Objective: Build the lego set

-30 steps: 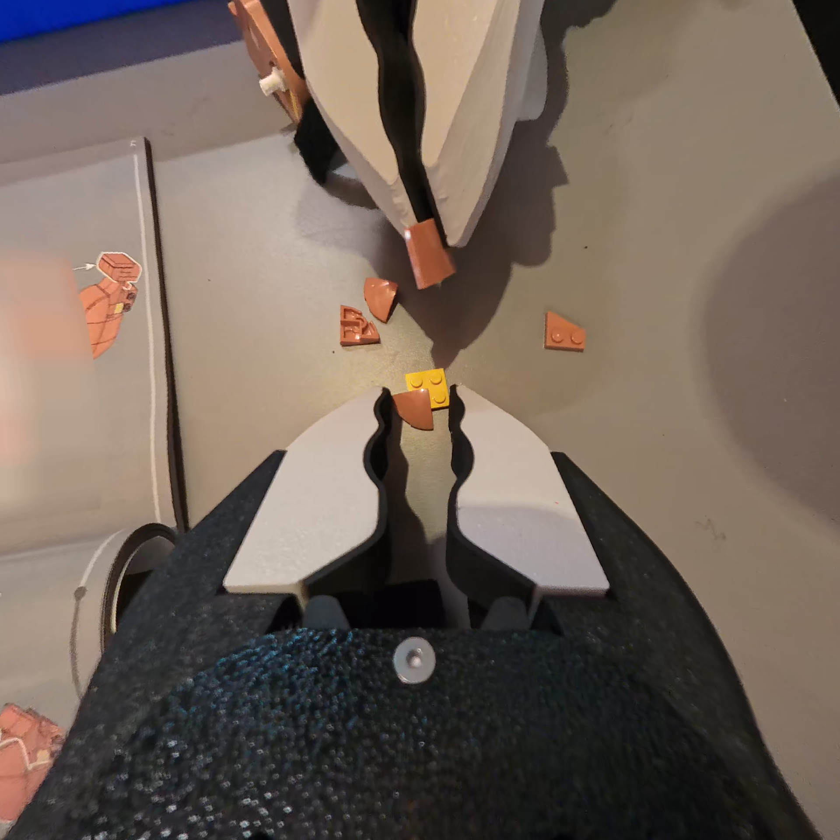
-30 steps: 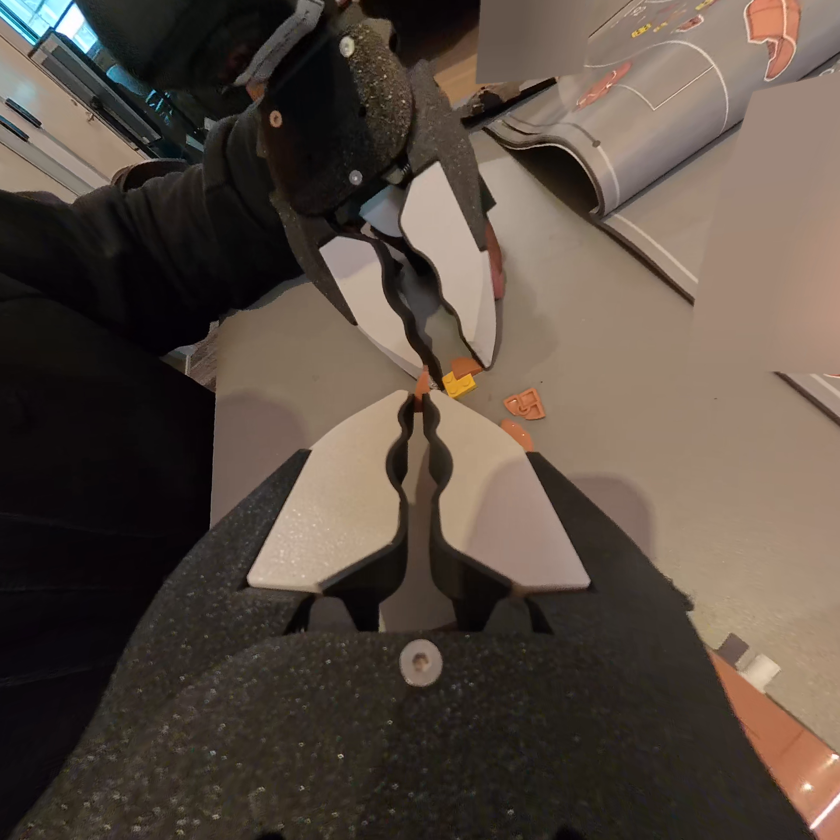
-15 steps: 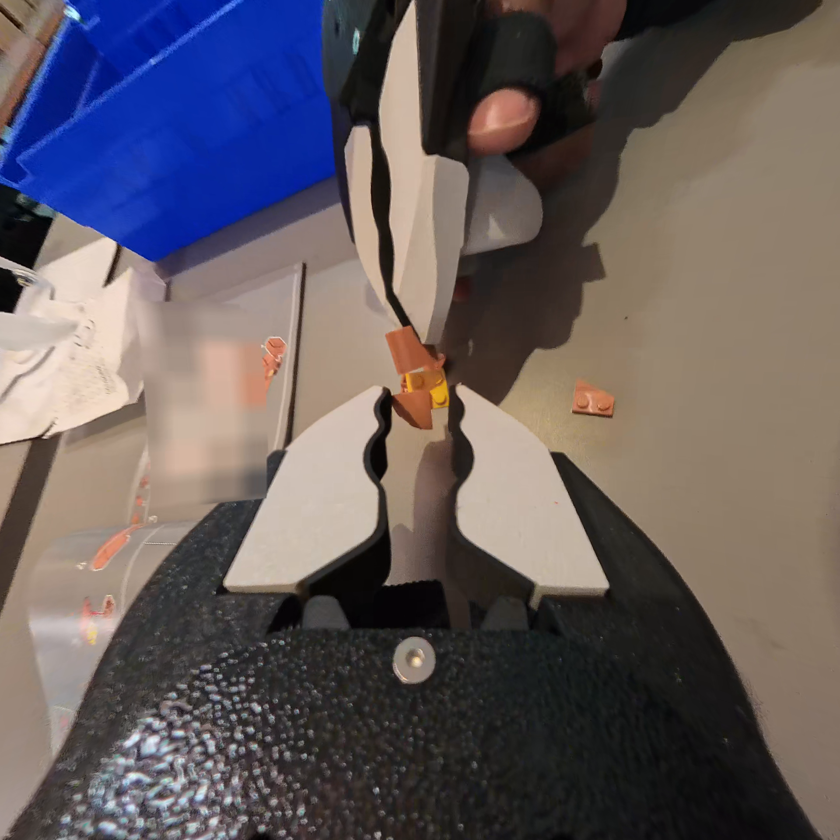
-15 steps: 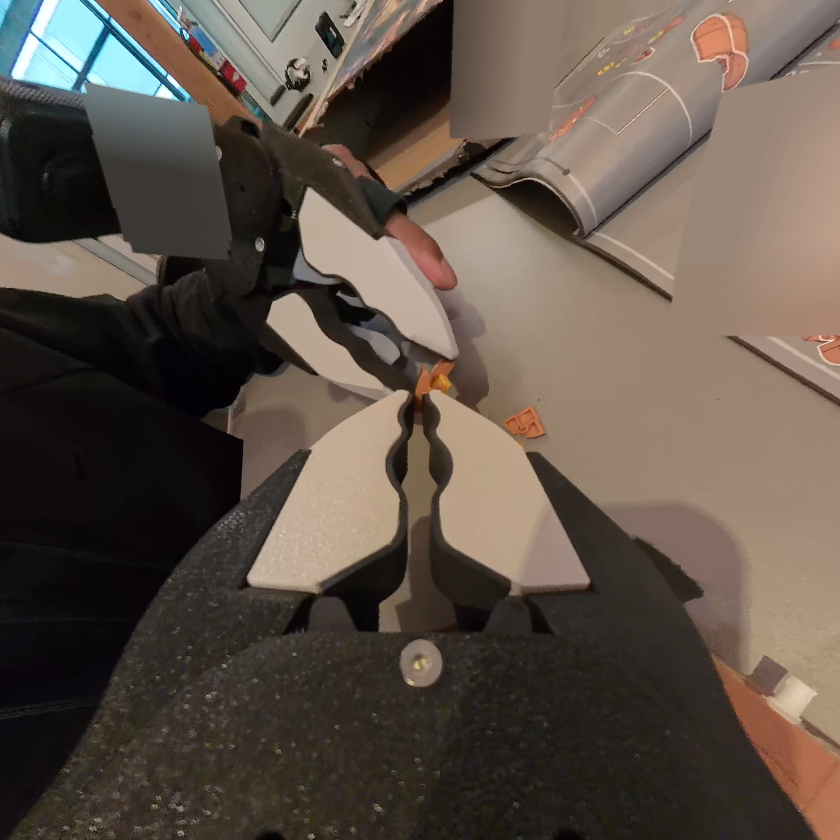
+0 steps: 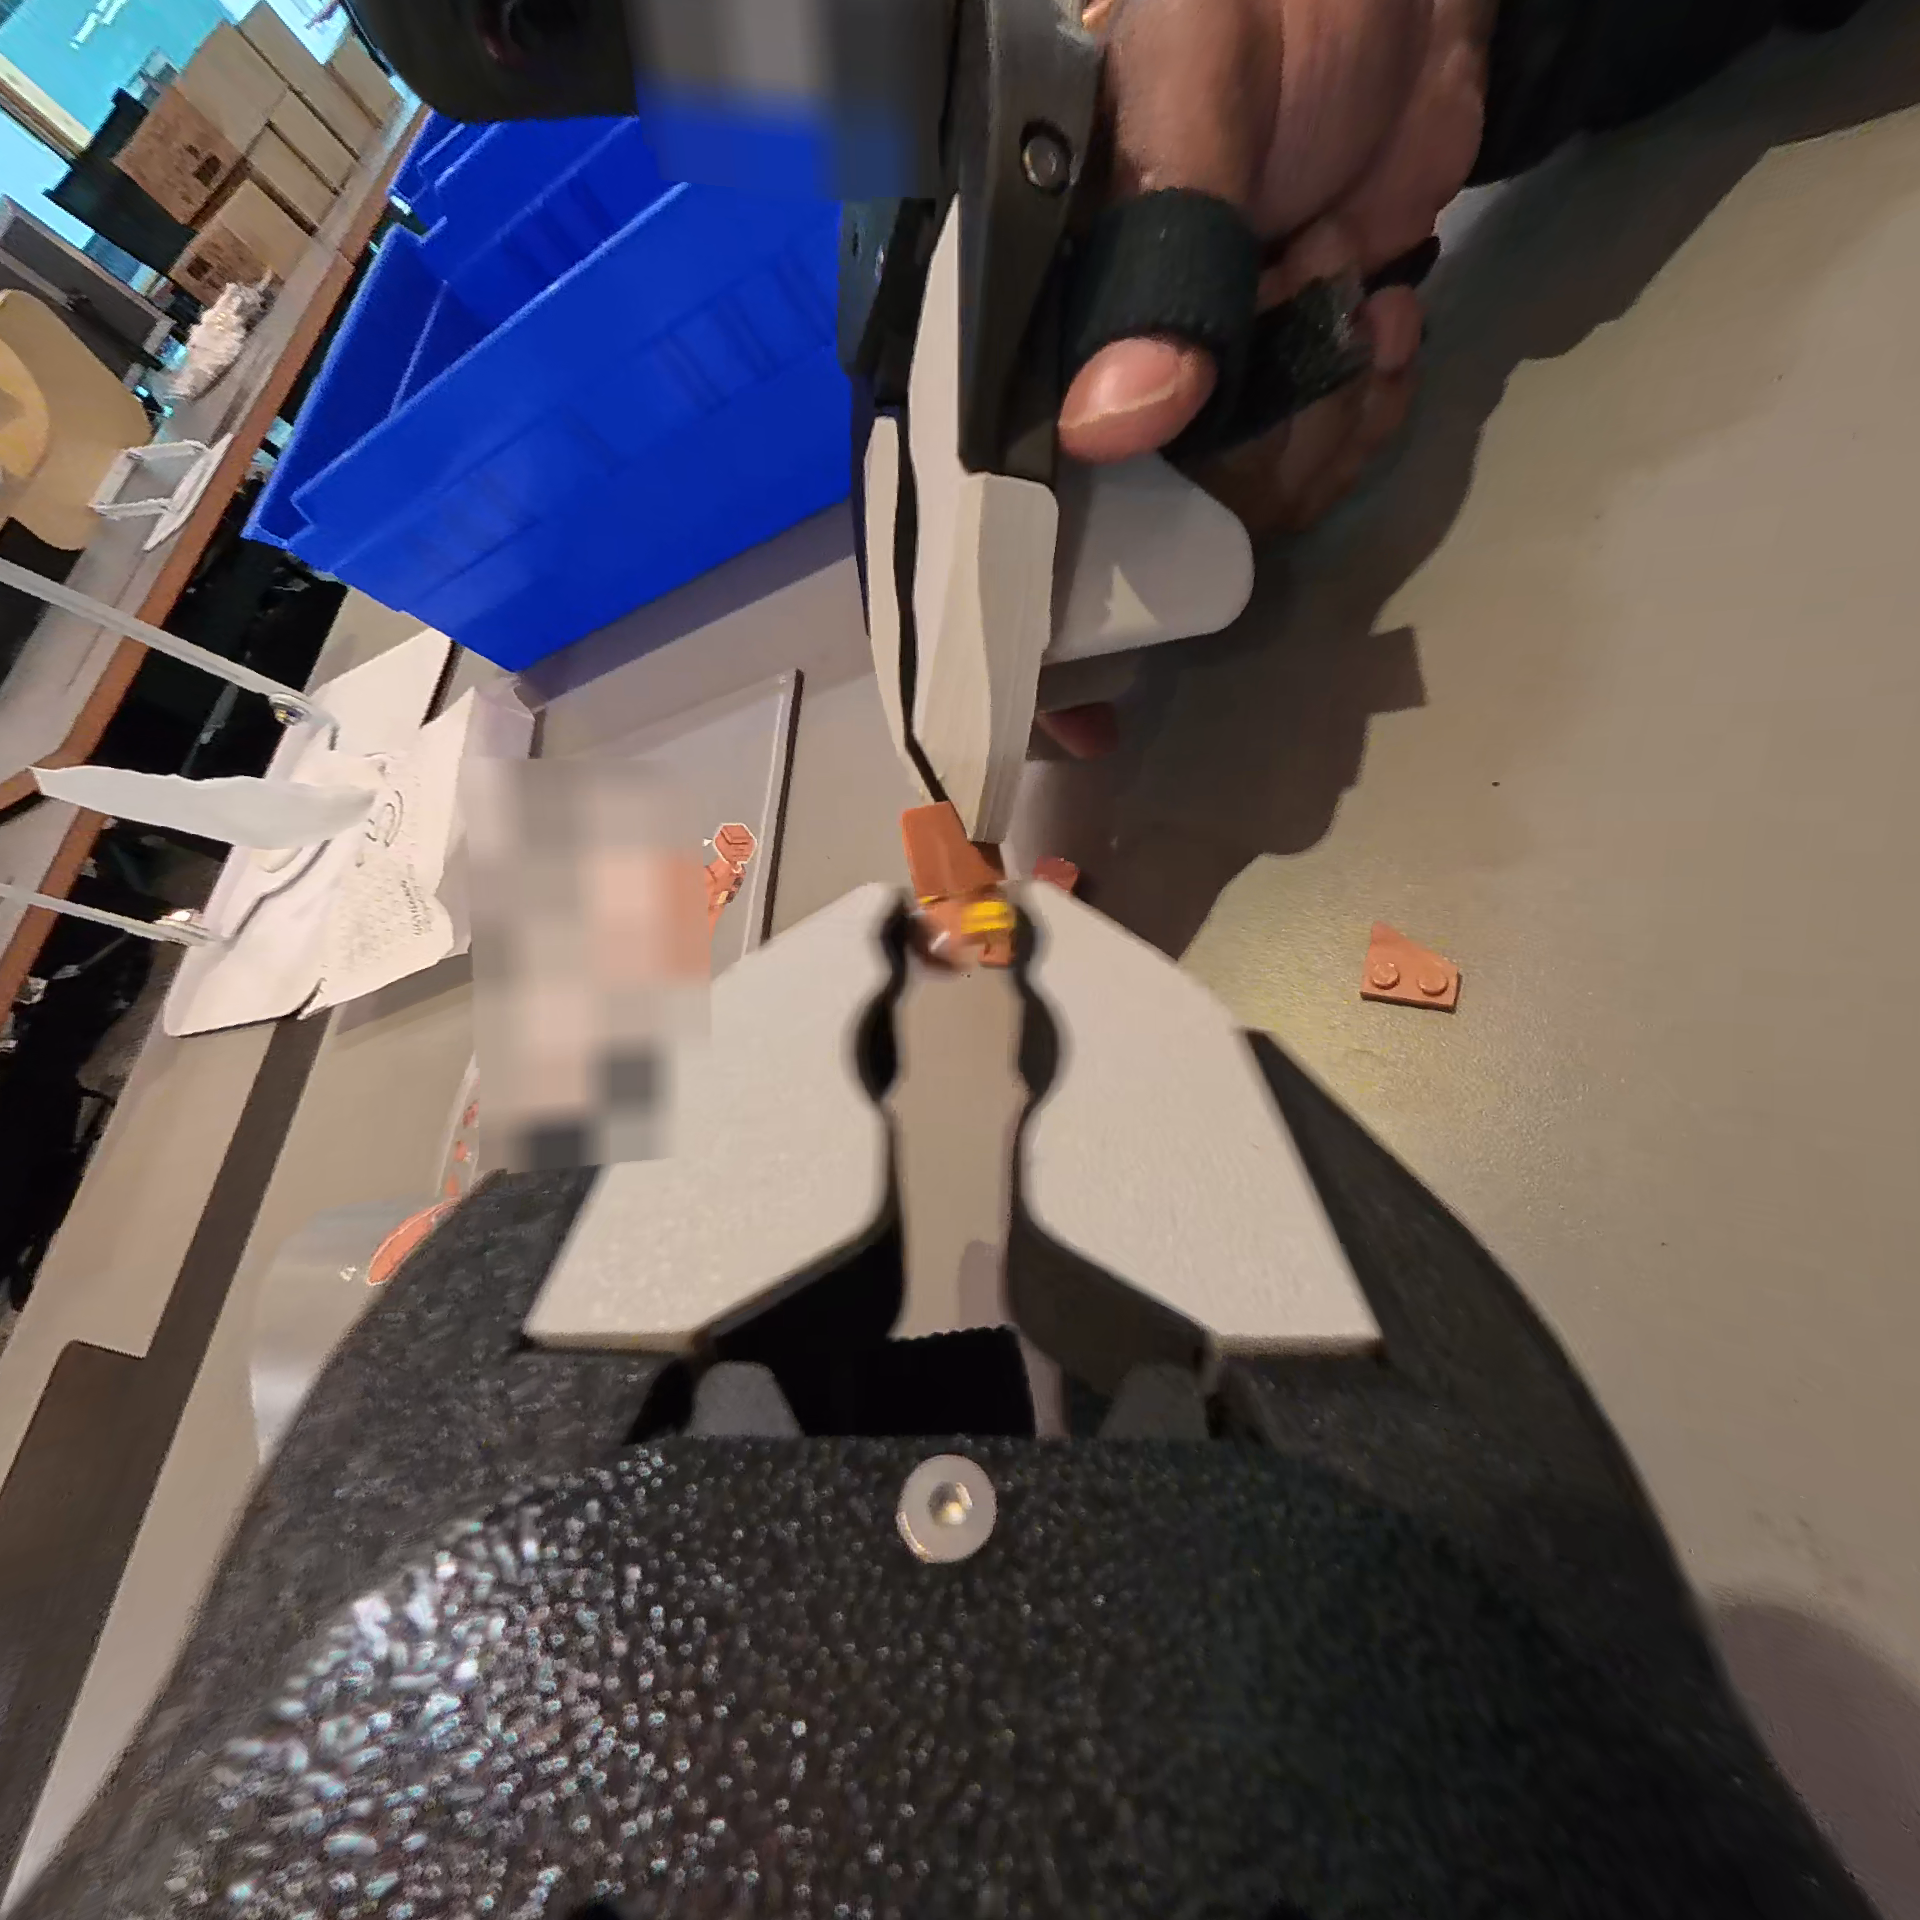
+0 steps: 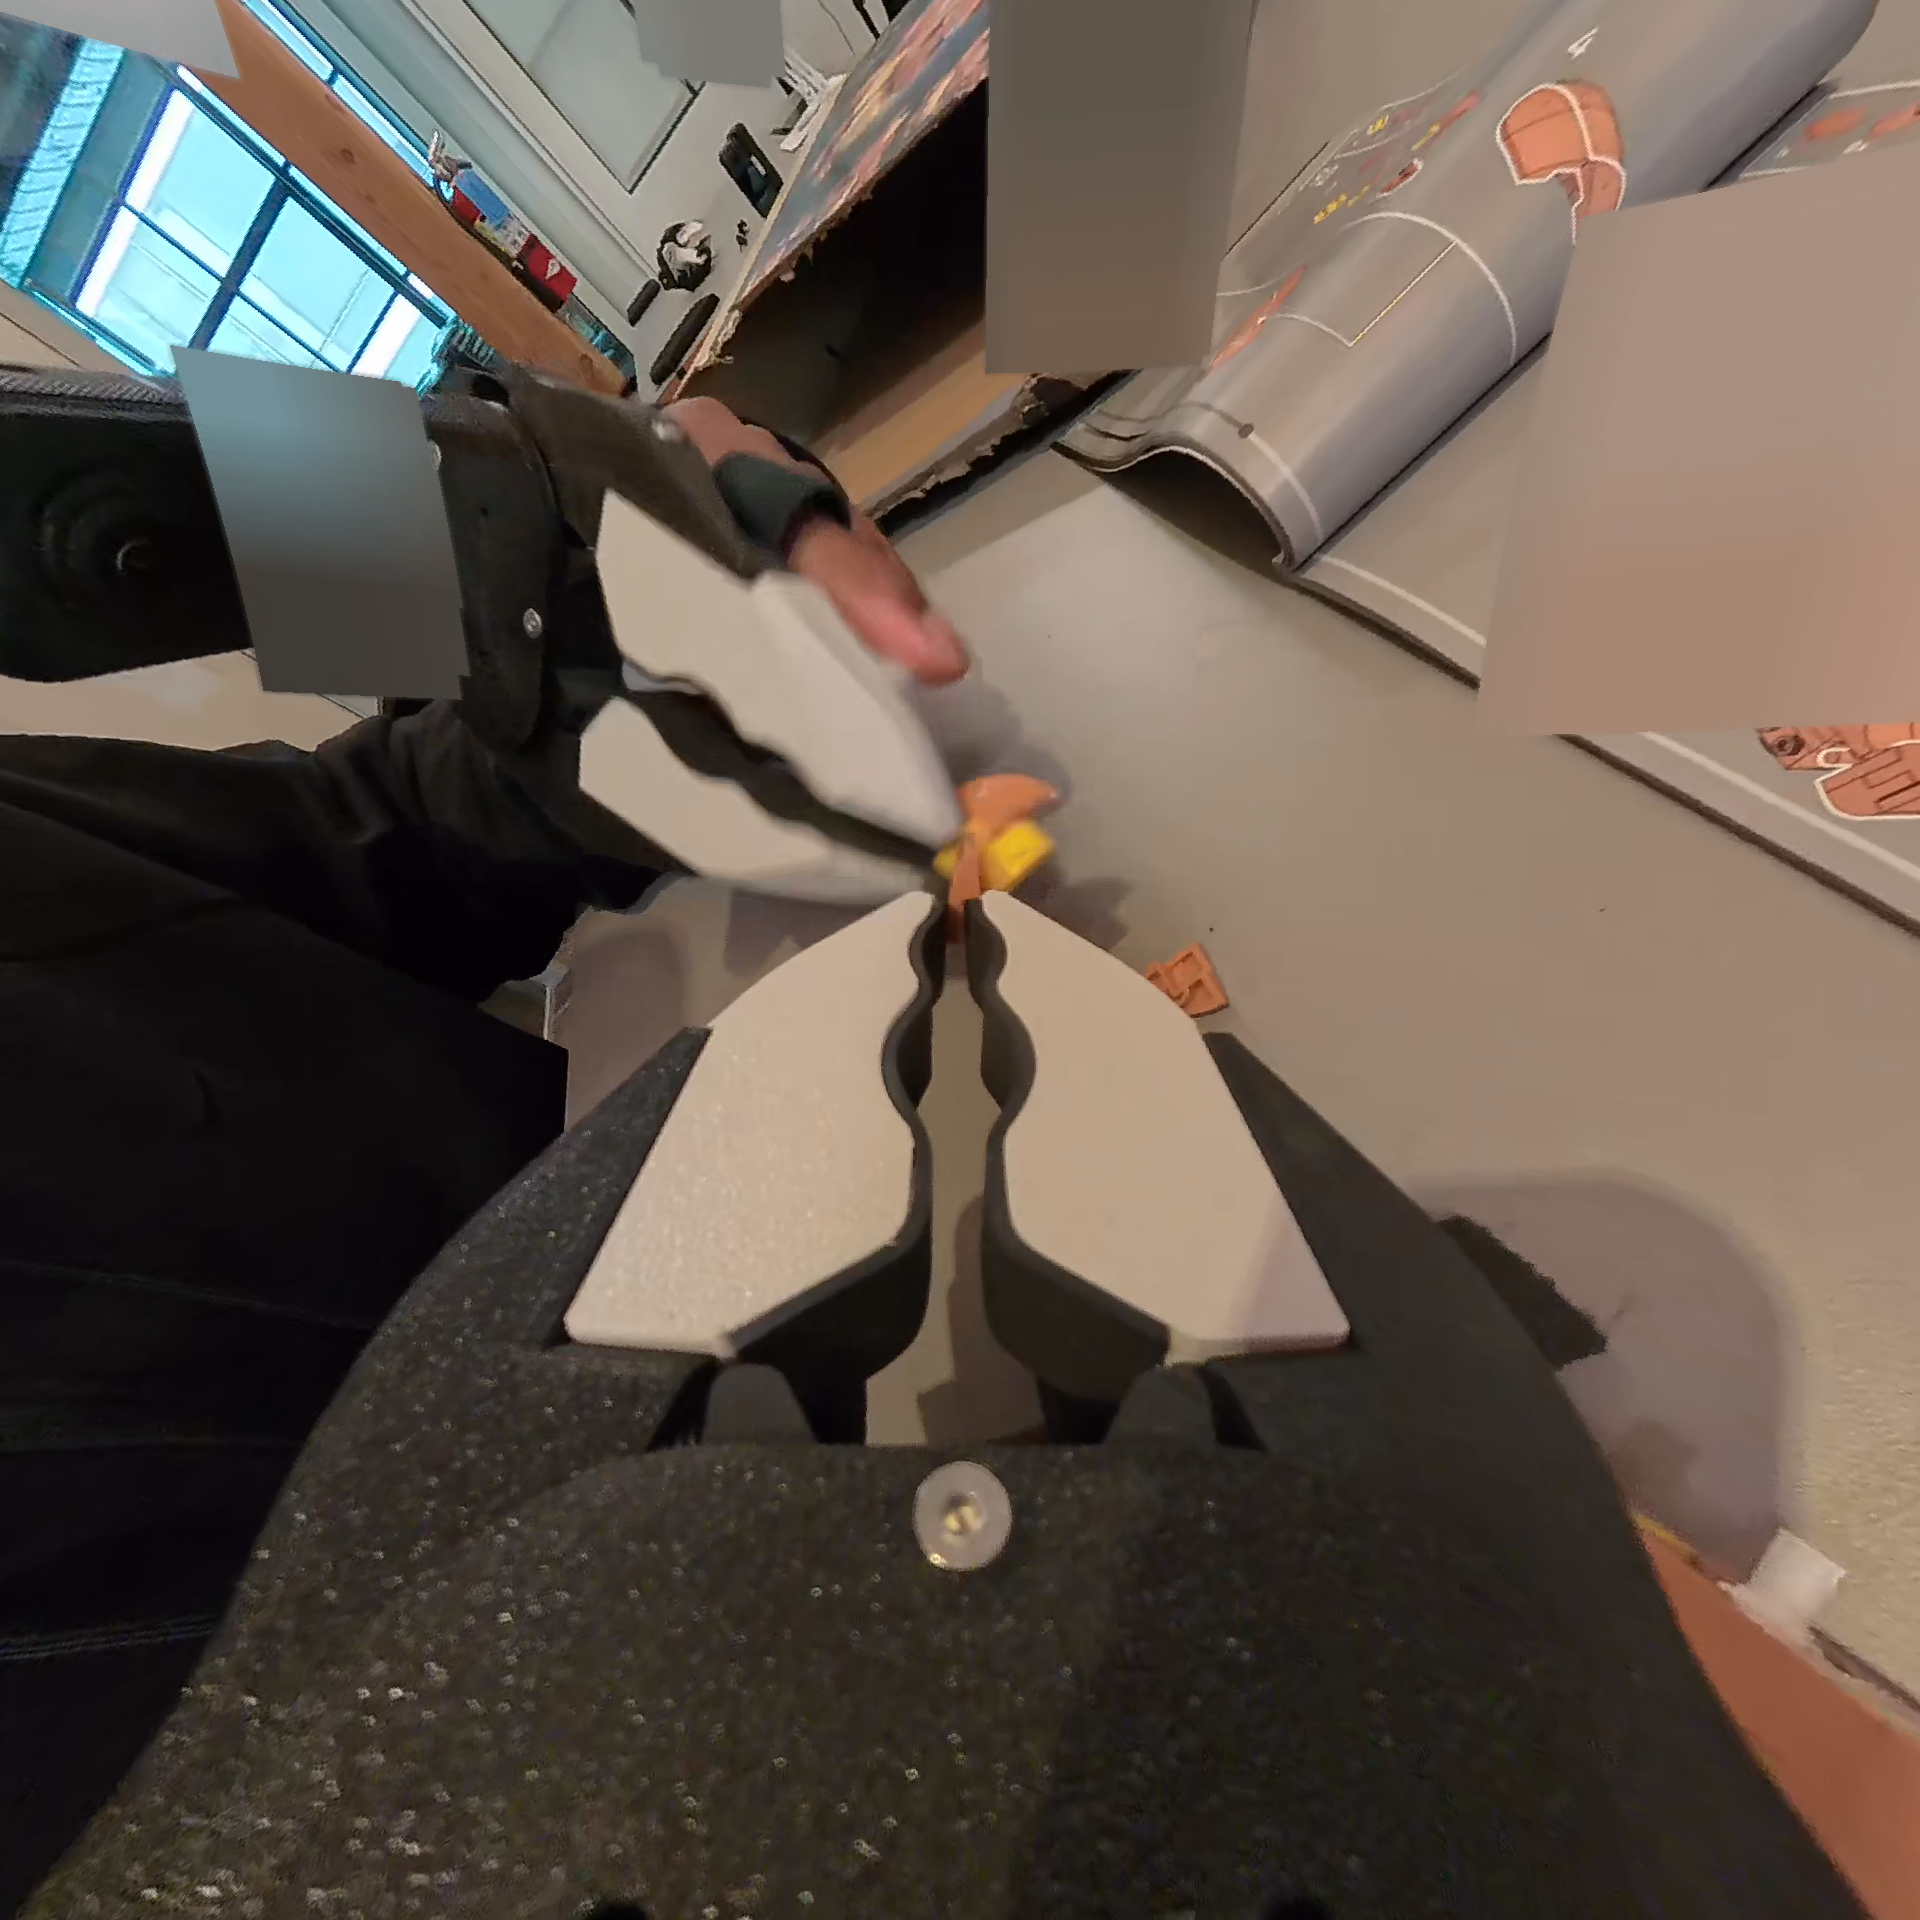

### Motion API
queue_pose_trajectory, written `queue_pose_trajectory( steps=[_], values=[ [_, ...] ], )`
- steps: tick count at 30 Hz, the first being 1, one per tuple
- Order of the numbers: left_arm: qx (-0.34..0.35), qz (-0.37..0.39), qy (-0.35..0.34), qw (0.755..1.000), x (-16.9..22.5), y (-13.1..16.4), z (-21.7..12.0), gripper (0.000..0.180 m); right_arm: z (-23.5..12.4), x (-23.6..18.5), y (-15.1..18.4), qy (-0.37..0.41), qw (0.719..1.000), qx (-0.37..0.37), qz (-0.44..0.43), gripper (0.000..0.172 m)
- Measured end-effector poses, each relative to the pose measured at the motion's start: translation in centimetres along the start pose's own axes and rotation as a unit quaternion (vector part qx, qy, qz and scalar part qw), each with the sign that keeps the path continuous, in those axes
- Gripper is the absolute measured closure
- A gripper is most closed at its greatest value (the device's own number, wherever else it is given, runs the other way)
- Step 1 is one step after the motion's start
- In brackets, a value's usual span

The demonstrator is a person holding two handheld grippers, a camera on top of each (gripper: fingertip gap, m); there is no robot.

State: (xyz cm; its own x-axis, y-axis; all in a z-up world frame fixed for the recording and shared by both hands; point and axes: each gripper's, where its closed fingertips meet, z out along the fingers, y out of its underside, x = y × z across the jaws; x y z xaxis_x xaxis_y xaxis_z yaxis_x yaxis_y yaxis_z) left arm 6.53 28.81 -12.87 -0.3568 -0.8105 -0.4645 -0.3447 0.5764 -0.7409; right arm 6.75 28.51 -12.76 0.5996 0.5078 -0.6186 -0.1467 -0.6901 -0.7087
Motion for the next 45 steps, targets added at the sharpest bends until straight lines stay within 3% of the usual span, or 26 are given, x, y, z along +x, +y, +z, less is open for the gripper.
queue_pose_trajectory(
  steps=[1, 4, 8, 15, 19, 28, 35, 40, 43, 45],
  values=[
    [0.008, 0.003, -0.005, 1.0, -0.1, -0.2, -0.1, 0.18, 0.0, 0.0, 0.0, -0.001, 1.0, 0.001, 0.001, 0.169],
    [-0.001, -0.013, 0.013, 1.0, 0.2, 0.3, 0.1, 0.18, 0.0, 0.2, 0.1, 0.002, 1.0, -0.001, 0.001, 0.169],
    [-0.047, -0.024, 0.008, 0.999, -0.1, 2.4, 0.5, 0.173, -0.1, 0.3, 0.0, 0.009, 1.0, -0.002, -0.004, 0.169],
    [-0.046, -0.146, -0.006, 0.988, -2.2, 3.6, 0.3, 0.163, -0.9, 0.6, -0.7, 0.022, 1.0, 0.008, -0.013, 0.169],
    [-0.112, -0.193, 0.001, 0.975, -2.4, 6.1, 0.6, 0.154, -0.8, 0.5, -0.6, 0.026, 0.999, 0.005, -0.021, 0.169],
    [-0.168, -0.225, 0.013, 0.96, -2.3, 6.9, 2.5, 0.148, -0.5, 0.2, -0.3, 0.032, 0.999, -0.004, -0.043, 0.169],
    [-0.174, -0.229, 0.001, 0.958, -2.3, 6.6, 3.2, 0.164, -0.5, 0.7, -0.2, 0.066, 0.991, -0.011, -0.112, 0.169],
    [-0.168, -0.229, -0.008, 0.959, -2.4, 6.5, 3.2, 0.164, -0.7, 0.5, -0.6, 0.07, 0.988, -0.005, -0.139, 0.169],
    [-0.131, -0.27, 0.011, 0.954, -2.1, 5.8, 3.0, 0.164, -0.9, 0.4, -0.9, 0.06, 0.989, 0.006, -0.138, 0.169],
    [-0.072, -0.318, 0.037, 0.945, -2.1, 4.4, 2.5, 0.164, -1.1, 0.3, -1.3, 0.049, 0.99, 0.022, -0.132, 0.169]
  ],
)
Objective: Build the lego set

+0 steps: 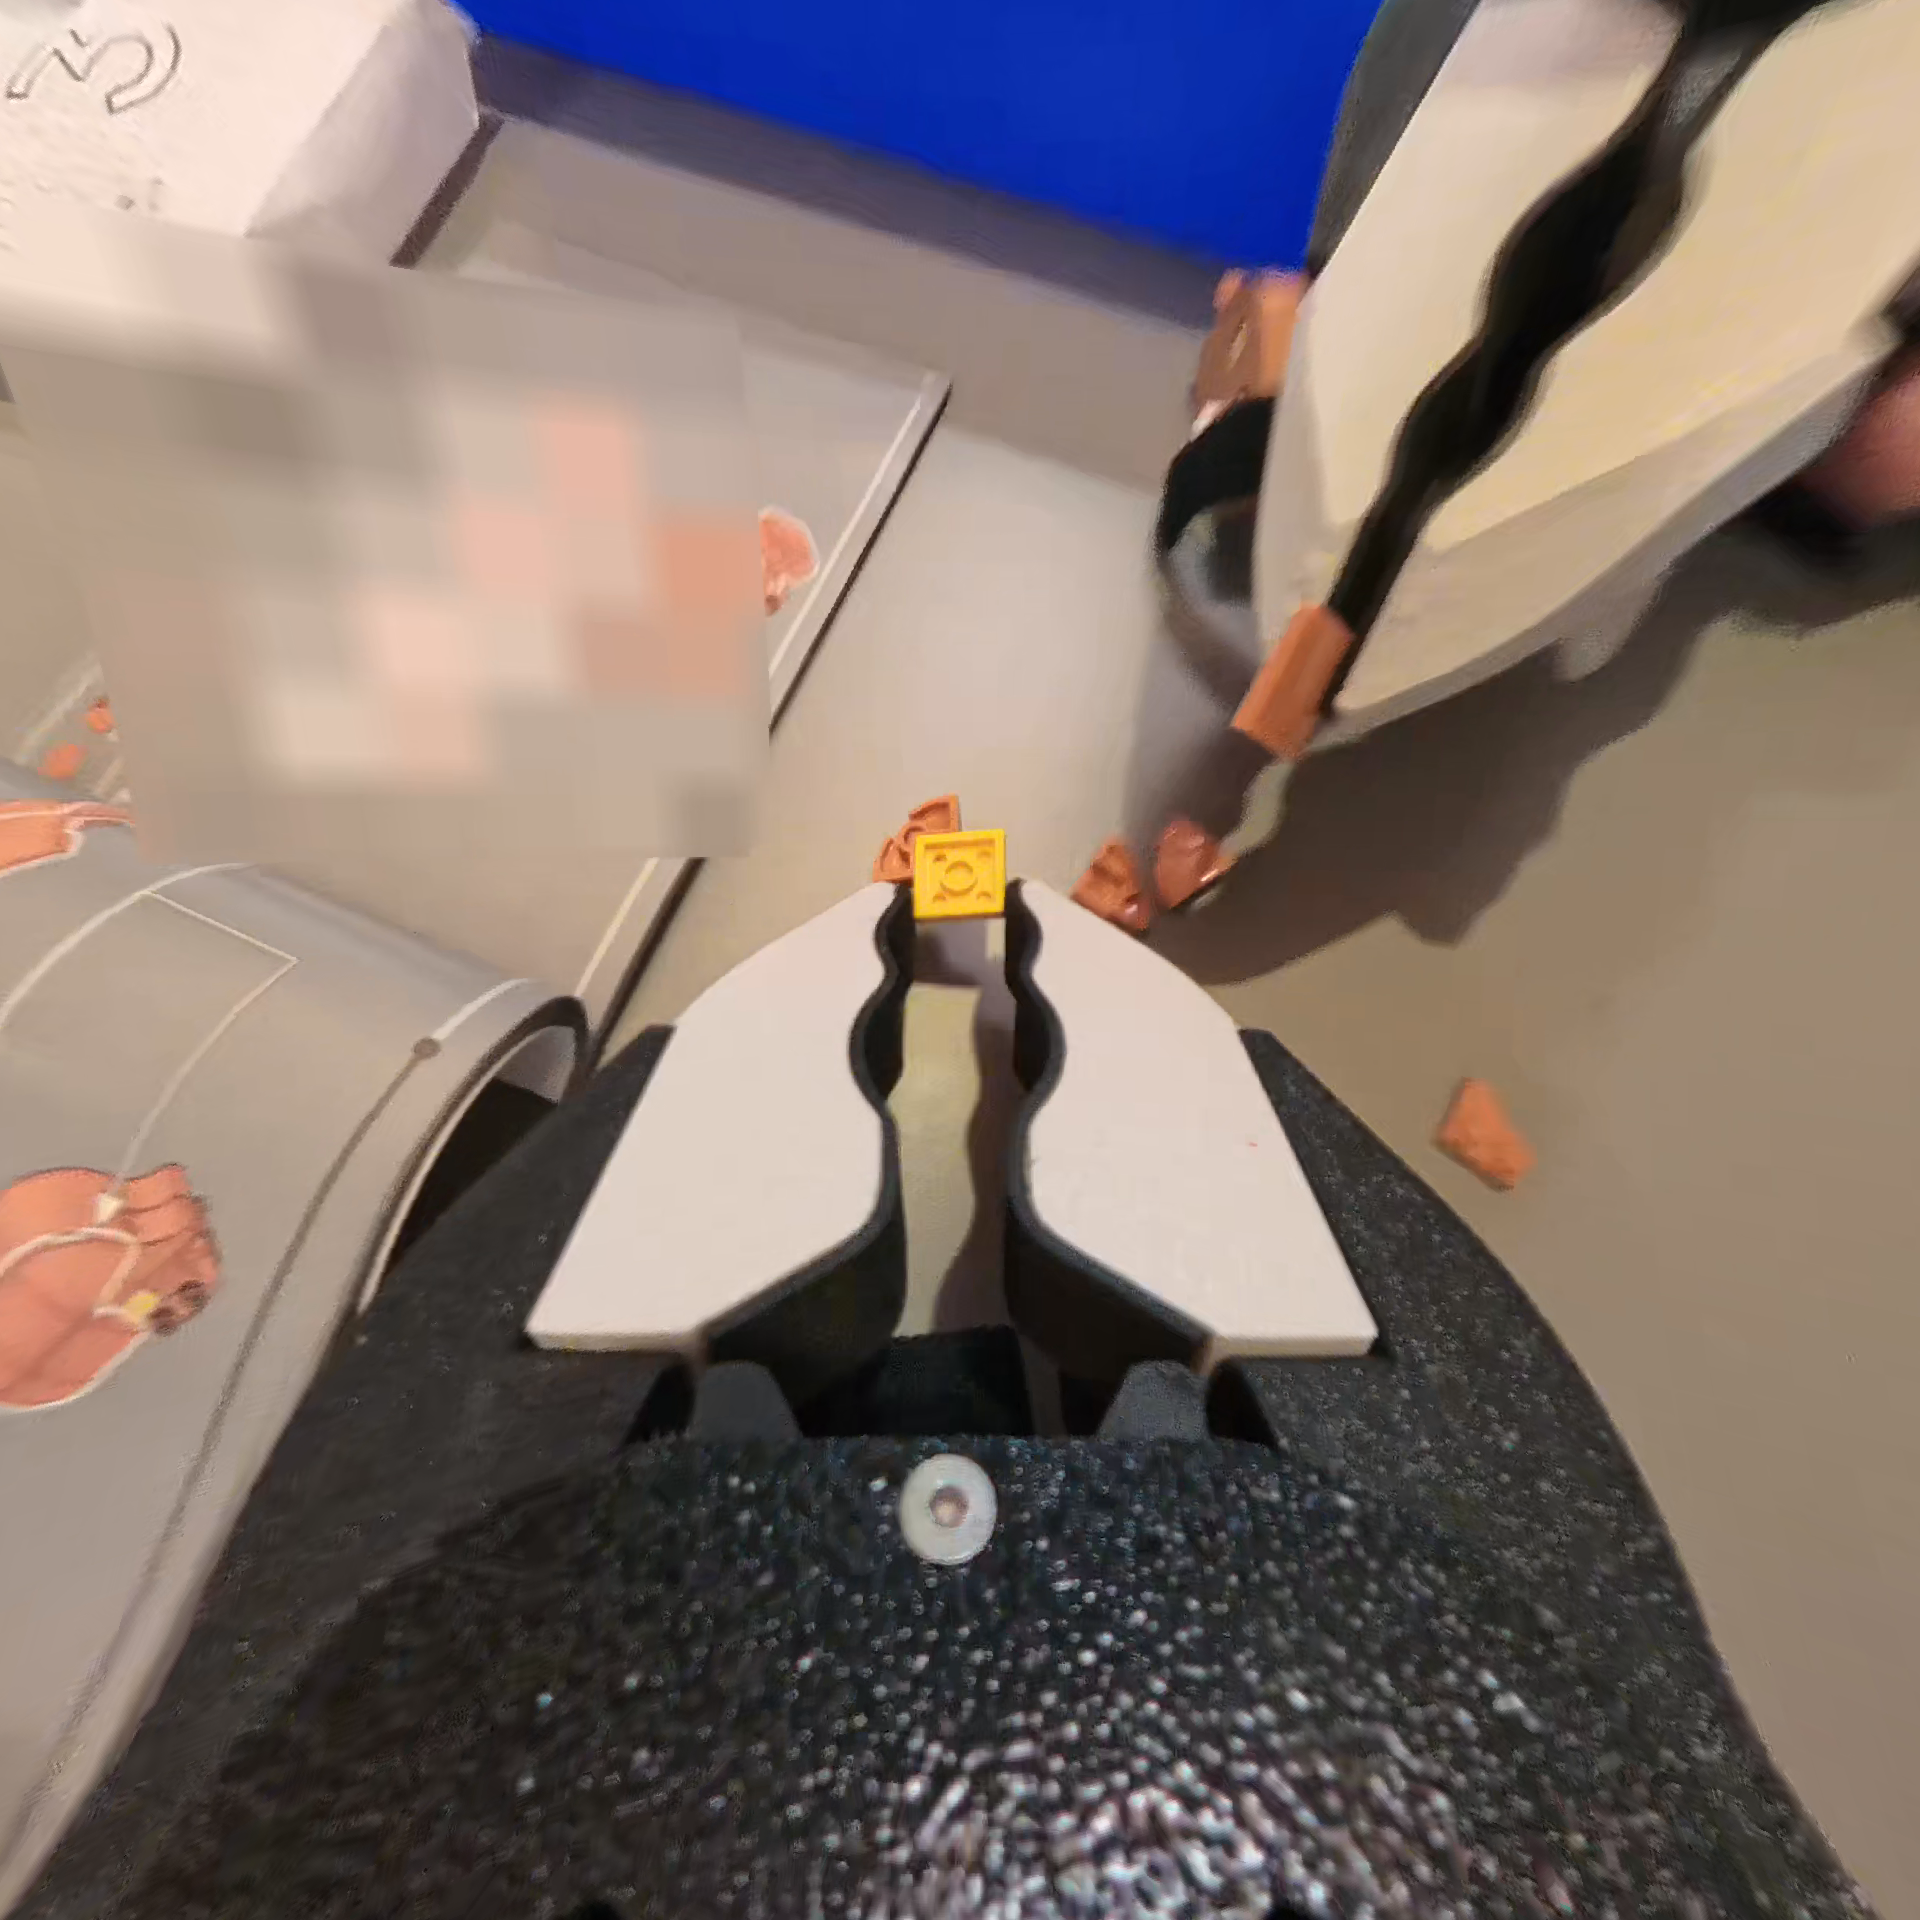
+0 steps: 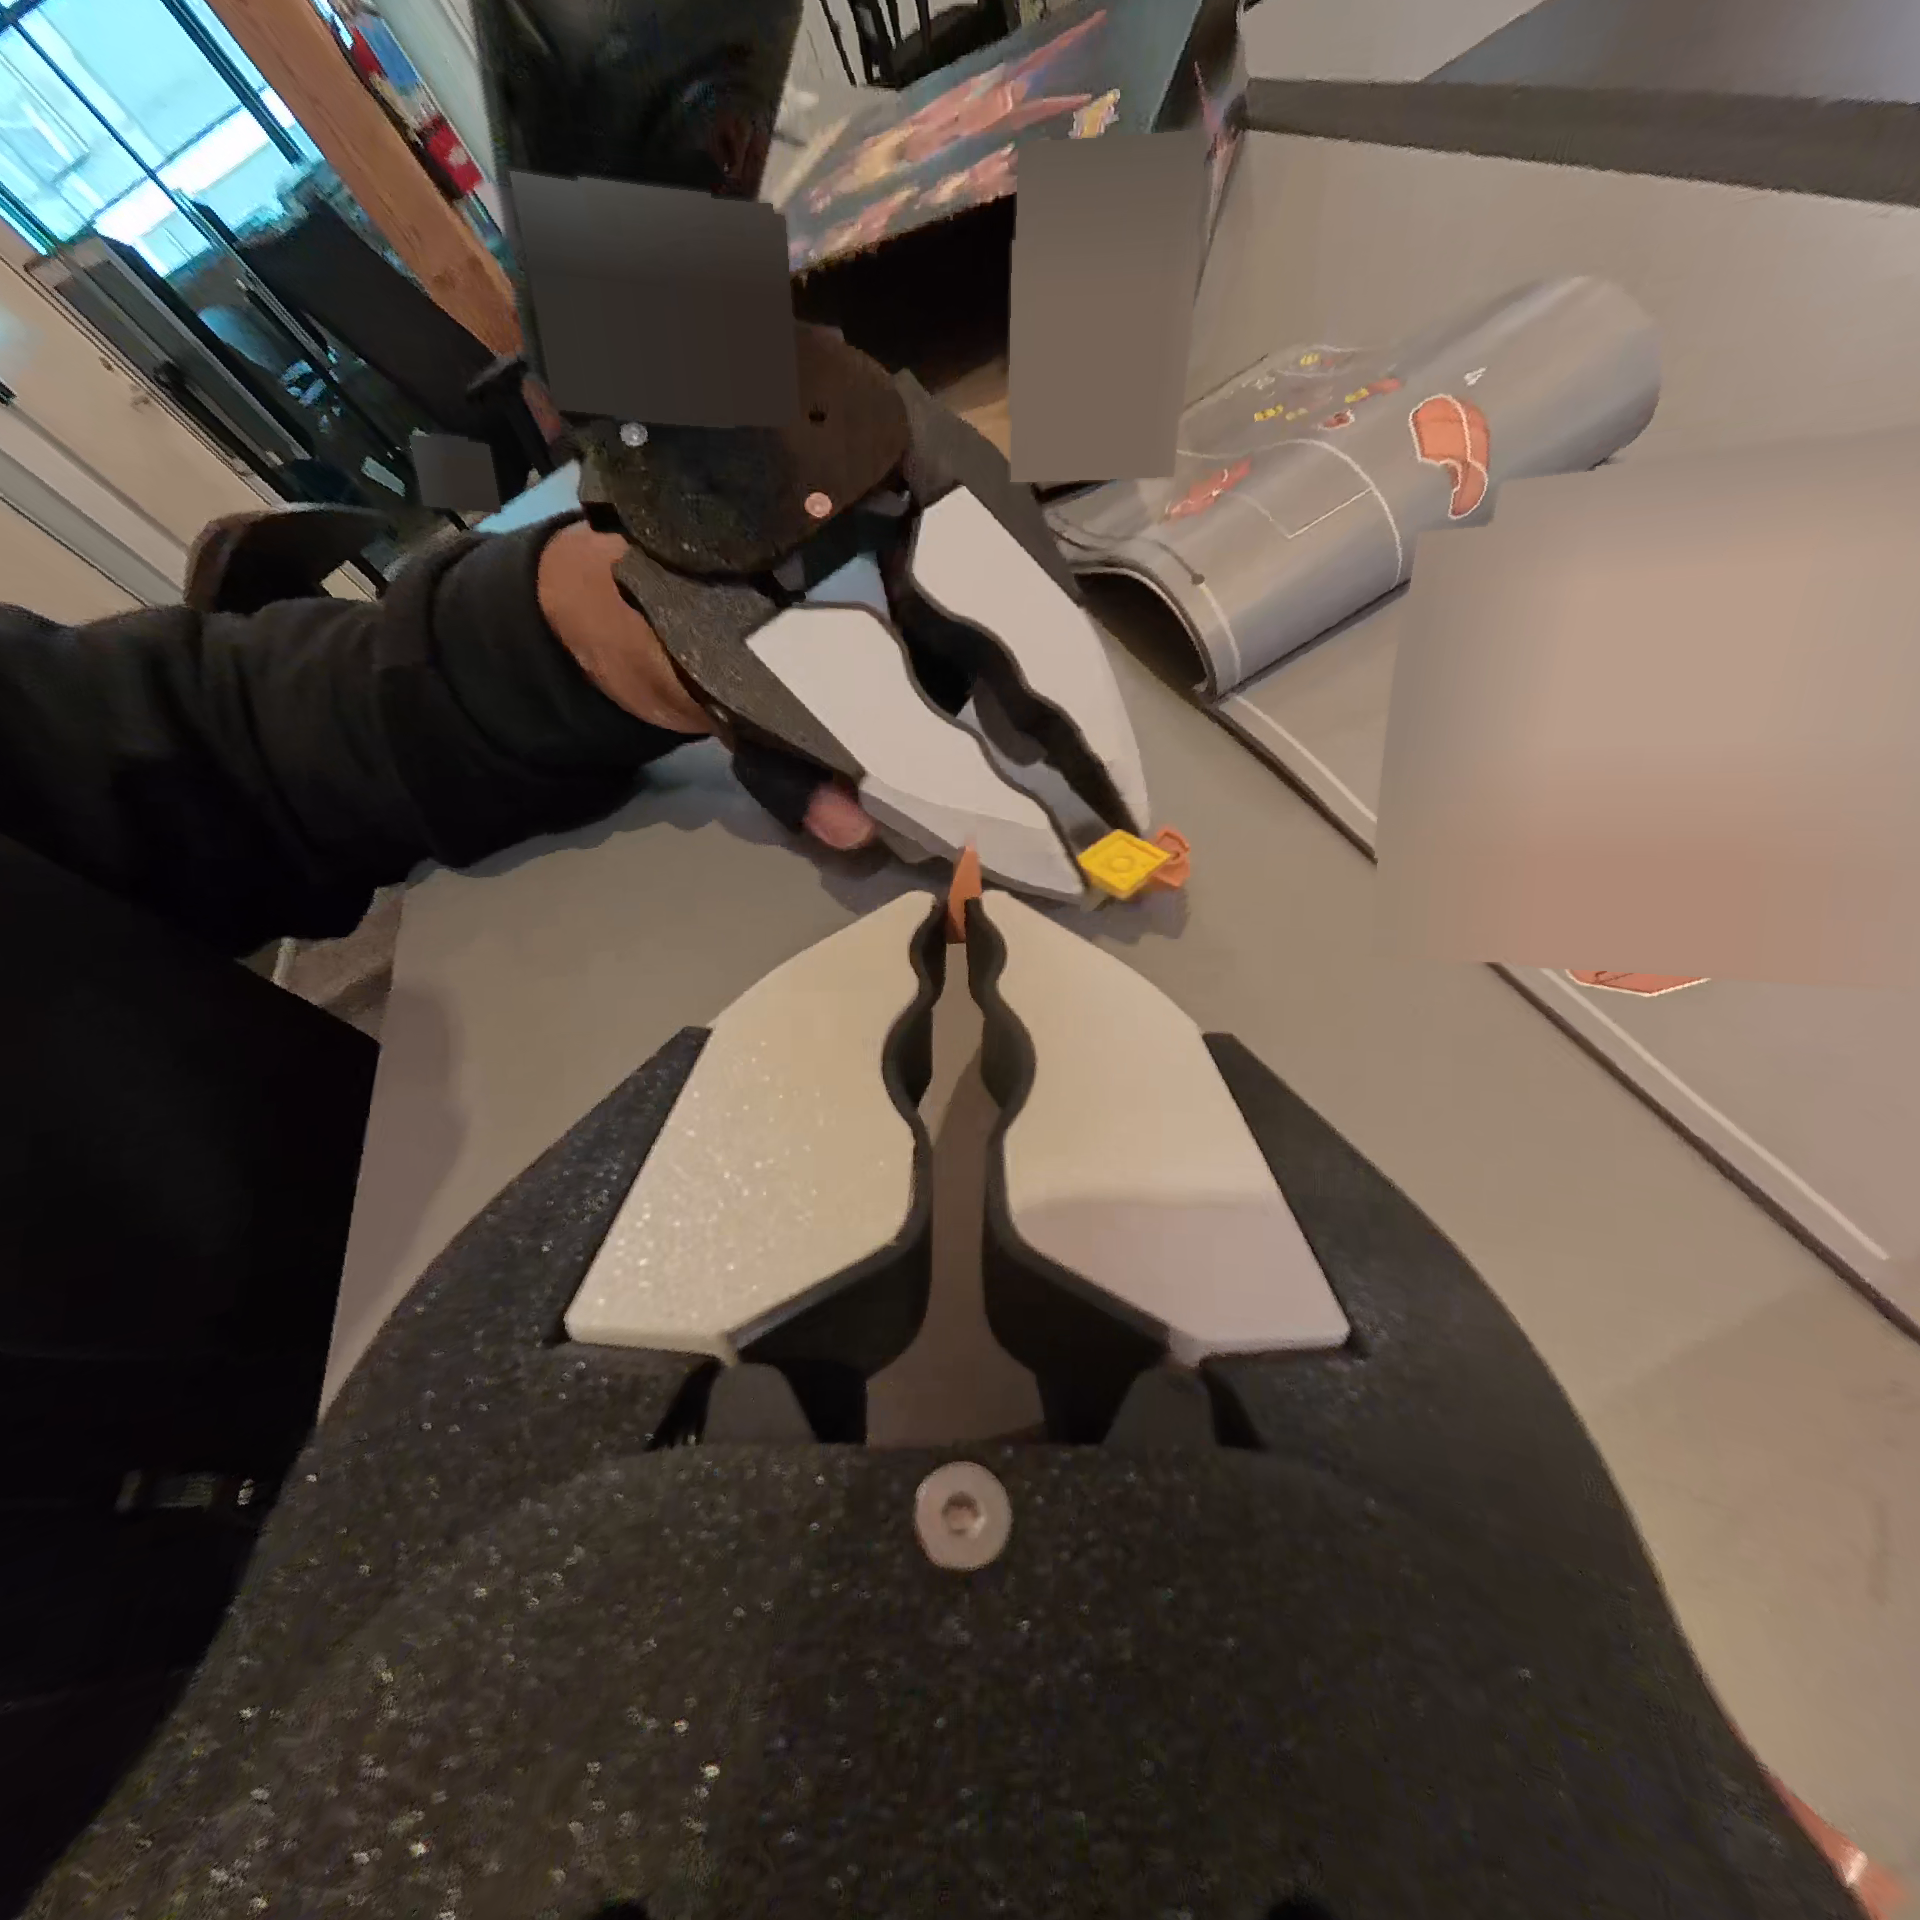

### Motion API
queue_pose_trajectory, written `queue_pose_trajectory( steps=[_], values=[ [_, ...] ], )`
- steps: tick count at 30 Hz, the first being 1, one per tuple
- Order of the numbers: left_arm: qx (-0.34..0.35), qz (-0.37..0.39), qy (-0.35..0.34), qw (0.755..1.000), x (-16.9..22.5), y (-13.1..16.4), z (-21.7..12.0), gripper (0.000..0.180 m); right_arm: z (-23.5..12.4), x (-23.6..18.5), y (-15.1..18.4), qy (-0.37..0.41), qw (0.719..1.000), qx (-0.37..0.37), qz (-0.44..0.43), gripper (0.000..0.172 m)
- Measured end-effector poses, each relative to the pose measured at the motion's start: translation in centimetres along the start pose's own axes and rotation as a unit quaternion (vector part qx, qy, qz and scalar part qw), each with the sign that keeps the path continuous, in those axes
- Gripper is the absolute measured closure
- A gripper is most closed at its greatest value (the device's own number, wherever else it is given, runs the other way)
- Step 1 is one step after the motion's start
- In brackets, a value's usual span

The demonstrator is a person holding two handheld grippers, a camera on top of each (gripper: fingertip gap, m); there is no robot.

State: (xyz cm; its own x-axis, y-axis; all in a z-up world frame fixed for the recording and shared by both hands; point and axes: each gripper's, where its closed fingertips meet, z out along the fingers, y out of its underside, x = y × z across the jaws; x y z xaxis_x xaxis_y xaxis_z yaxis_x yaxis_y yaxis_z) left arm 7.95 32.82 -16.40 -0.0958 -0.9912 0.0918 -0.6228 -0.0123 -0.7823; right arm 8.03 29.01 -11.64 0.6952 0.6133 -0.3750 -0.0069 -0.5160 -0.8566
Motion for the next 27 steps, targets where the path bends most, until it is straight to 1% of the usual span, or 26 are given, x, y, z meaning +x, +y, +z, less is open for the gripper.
queue_pose_trajectory(
  steps=[2, 3, 5, 7, 10, 15, 17, 18, 19, 20, 21, 23, 25, 27],
  values=[
    [0.067, -0.054, 0.062, 0.994, 0.9, -1.6, -1.1, 0.164, -0.3, 0.0, -0.6, -0.011, 1.0, 0.022, 0.007, 0.169],
    [0.104, -0.081, 0.096, 0.987, 1.4, -2.5, -1.8, 0.164, -0.4, 0.0, -0.9, -0.017, 0.999, 0.035, 0.01, 0.169],
    [0.168, -0.129, 0.157, 0.965, 2.0, -4.0, -3.3, 0.165, -0.6, -0.2, -1.6, -0.034, 0.997, 0.06, 0.017, 0.169],
    [0.207, -0.168, 0.212, 0.94, 2.7, -5.0, -4.3, 0.164, -0.9, -0.6, -2.2, -0.051, 0.995, 0.083, 0.021, 0.169],
    [0.244, -0.215, 0.276, 0.904, 3.8, -6.0, -5.0, 0.164, -1.4, -1.4, -3.0, -0.077, 0.991, 0.113, 0.014, 0.169],
    [0.293, -0.29, 0.347, 0.842, 4.7, -7.3, -5.7, 0.165, -2.1, -2.8, -4.0, -0.108, 0.982, 0.154, -0.011, 0.169],
    [0.294, -0.313, 0.361, 0.828, 5.0, -7.3, -5.6, 0.165, -2.2, -3.0, -4.1, -0.113, 0.981, 0.156, -0.005, 0.169],
    [0.291, -0.318, 0.363, 0.826, 5.1, -7.3, -5.5, 0.165, -2.2, -2.9, -4.1, -0.111, 0.982, 0.155, -0.004, 0.169],
    [0.282, -0.321, 0.358, 0.83, 5.2, -7.1, -5.2, 0.165, -2.2, -2.8, -4.0, -0.108, 0.982, 0.152, -0.003, 0.169],
    [0.262, -0.325, 0.346, 0.84, 5.2, -6.7, -4.7, 0.165, -2.2, -2.6, -4.0, -0.103, 0.984, 0.149, -0.002, 0.169],
    [0.23, -0.326, 0.331, 0.855, 5.4, -6.0, -4.0, 0.165, -2.2, -2.5, -4.0, -0.099, 0.984, 0.147, 0.001, 0.169],
    [0.156, -0.305, 0.285, 0.895, 5.8, -4.1, -2.4, 0.165, -2.2, -2.1, -4.0, -0.088, 0.986, 0.142, 0.011, 0.169],
    [0.088, -0.248, 0.234, 0.936, 6.2, -2.1, -1.4, 0.164, -2.1, -1.9, -4.0, -0.08, 0.987, 0.139, 0.016, 0.169],
    [0.047, -0.185, 0.19, 0.963, 6.3, -1.1, -1.0, 0.164, -1.9, -1.5, -3.7, -0.062, 0.99, 0.128, 0.014, 0.169]
  ],
)
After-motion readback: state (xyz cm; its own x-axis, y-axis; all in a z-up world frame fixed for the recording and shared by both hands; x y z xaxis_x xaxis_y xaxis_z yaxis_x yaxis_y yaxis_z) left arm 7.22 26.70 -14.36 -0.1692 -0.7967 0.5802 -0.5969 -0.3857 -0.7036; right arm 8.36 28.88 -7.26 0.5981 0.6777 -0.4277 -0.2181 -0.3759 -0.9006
